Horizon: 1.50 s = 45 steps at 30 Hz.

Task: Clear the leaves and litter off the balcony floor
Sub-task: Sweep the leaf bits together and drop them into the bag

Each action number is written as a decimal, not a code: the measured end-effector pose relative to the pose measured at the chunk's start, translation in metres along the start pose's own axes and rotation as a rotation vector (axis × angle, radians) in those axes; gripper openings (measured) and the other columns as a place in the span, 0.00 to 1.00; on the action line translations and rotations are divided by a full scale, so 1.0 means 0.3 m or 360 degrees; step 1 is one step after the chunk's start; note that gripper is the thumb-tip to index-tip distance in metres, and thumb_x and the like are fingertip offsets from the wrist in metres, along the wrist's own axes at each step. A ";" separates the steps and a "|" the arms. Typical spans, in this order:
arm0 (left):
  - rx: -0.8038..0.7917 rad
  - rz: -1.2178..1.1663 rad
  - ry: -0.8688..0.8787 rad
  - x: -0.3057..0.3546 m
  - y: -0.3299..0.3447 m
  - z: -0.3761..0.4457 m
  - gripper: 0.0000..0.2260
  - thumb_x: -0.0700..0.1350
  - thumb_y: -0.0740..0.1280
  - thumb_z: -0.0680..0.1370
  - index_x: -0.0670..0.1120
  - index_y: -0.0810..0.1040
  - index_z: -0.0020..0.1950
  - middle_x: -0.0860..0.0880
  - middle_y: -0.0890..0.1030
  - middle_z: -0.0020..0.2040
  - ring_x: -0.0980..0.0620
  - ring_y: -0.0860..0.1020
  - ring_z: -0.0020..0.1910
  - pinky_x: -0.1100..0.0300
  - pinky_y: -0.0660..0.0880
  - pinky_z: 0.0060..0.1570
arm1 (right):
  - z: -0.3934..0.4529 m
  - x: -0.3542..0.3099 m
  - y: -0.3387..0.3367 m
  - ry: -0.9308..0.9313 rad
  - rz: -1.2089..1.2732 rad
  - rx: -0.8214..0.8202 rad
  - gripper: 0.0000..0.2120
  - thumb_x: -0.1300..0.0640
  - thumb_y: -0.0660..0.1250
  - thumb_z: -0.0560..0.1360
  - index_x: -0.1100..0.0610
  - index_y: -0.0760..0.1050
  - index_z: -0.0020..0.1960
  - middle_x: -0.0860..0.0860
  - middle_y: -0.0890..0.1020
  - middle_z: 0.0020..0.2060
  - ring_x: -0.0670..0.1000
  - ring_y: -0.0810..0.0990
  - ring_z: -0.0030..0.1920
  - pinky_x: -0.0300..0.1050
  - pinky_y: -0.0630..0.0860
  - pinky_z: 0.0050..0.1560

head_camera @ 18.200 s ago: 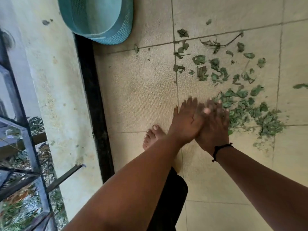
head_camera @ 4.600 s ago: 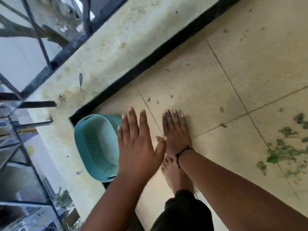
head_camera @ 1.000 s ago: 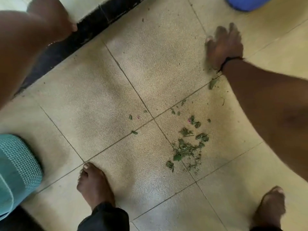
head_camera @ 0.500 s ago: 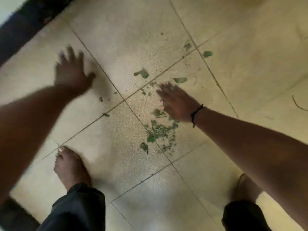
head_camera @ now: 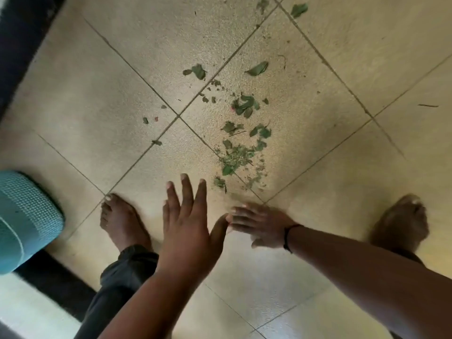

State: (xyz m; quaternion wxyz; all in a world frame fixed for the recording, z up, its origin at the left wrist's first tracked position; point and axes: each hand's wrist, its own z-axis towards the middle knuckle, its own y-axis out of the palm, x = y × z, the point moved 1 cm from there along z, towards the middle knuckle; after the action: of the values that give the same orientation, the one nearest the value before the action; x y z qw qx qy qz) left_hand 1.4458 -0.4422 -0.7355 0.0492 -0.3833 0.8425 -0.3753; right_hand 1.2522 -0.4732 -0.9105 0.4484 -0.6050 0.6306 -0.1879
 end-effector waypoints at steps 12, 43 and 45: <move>0.0320 -0.0116 0.0058 -0.043 -0.237 -0.008 0.37 0.70 0.51 0.76 0.55 0.47 0.81 0.56 0.38 0.79 0.55 0.33 0.77 0.32 0.53 0.73 | 0.088 0.501 -0.352 0.0779 -0.0227 0.0659 0.45 0.28 0.37 0.75 0.61 0.37 0.77 0.56 0.42 0.77 0.61 0.38 0.77 0.59 0.27 0.72; 0.0316 -0.0020 0.0029 -0.384 -0.399 0.077 0.37 0.67 0.48 0.76 0.54 0.40 0.80 0.54 0.32 0.77 0.56 0.29 0.75 0.68 0.27 0.67 | 0.760 0.284 -0.602 0.0895 0.0197 0.0498 0.38 0.33 0.42 0.80 0.56 0.33 0.78 0.53 0.38 0.79 0.59 0.36 0.78 0.56 0.28 0.72; 0.0300 -0.0029 0.0023 -0.376 -0.387 0.068 0.37 0.68 0.48 0.76 0.54 0.40 0.80 0.54 0.32 0.77 0.57 0.29 0.74 0.68 0.27 0.66 | 0.678 0.373 -0.576 0.1125 0.0209 0.0511 0.40 0.32 0.39 0.79 0.57 0.34 0.79 0.56 0.39 0.79 0.59 0.38 0.78 0.57 0.30 0.72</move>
State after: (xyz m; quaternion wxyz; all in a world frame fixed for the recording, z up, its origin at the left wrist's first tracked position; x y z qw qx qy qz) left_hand 1.6033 -0.4266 -0.6955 0.0754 -0.3819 0.8004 -0.4560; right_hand 1.5311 -0.5494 -0.9208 0.3037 -0.3835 0.7461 -0.4516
